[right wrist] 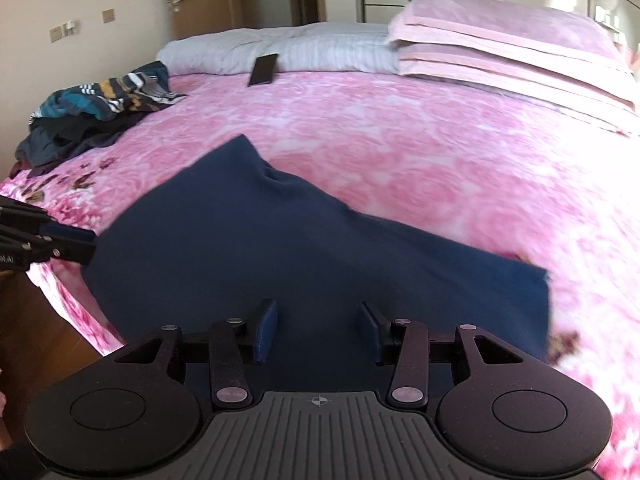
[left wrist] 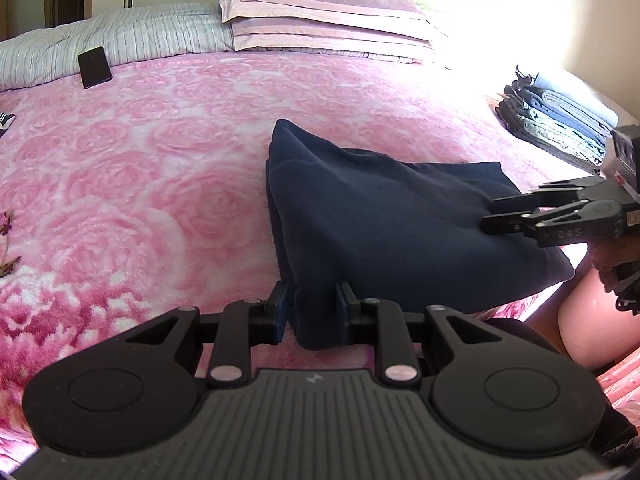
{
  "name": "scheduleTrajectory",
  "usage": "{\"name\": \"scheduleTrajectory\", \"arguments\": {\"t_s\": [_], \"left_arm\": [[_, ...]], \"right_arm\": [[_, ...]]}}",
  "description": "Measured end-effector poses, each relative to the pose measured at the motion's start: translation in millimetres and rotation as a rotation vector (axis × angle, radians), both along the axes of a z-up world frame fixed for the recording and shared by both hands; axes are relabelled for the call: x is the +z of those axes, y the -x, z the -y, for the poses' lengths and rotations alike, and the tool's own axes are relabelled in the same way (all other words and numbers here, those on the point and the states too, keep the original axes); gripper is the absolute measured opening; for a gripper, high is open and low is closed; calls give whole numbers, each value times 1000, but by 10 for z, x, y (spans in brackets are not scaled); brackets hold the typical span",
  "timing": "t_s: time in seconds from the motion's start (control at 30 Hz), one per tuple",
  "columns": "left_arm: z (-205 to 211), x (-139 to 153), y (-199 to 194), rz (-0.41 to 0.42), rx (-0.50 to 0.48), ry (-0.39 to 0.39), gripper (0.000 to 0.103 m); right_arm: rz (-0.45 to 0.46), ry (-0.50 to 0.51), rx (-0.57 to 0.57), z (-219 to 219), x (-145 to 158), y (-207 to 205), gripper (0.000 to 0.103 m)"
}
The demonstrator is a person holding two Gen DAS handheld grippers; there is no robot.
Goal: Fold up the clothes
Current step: 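Lift the folded navy dress with both grippers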
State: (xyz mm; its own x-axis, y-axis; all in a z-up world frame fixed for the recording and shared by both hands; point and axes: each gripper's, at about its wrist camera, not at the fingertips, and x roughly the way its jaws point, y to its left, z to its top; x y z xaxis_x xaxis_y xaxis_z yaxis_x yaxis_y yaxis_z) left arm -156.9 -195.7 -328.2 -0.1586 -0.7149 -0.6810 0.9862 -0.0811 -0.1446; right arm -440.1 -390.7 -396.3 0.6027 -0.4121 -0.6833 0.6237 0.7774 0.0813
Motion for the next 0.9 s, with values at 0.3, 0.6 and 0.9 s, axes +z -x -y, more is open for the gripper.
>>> {"name": "scheduleTrajectory", "arguments": {"t_s": [0.3, 0.6, 0.9], "left_arm": [[-27, 340, 201, 77, -126, 98, 21], [240, 2, 306, 91, -176, 28, 26], [541, 191, 475, 133, -225, 29, 24]], "right_arm": [[66, 25, -119, -247, 182, 510, 44], [23, -7, -111, -437, -137, 733, 44], [180, -11, -277, -32, -35, 1118, 44]]}}
